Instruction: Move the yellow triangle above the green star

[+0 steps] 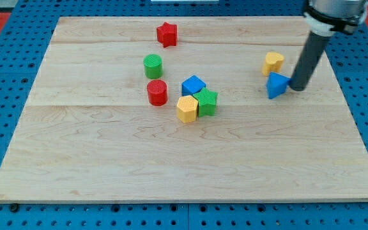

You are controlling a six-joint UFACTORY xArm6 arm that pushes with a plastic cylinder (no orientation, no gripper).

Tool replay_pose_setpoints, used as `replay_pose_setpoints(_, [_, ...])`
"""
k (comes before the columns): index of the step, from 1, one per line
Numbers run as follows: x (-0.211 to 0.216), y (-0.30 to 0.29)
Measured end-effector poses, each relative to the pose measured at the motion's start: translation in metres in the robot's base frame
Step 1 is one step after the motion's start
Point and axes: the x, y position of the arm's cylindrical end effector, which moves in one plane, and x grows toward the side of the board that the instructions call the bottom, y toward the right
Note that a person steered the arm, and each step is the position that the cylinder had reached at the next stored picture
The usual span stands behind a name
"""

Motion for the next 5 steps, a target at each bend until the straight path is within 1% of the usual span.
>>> replay_pose_setpoints(1, [-0.003,-0.051])
replay_pose_setpoints(2, [-0.014,-0.085])
replay_pose_setpoints(3, [-0.017,-0.096])
replay_pose_setpoints(4, [-0.014,-0.06])
replay_pose_setpoints(5, [-0.013,-0.087])
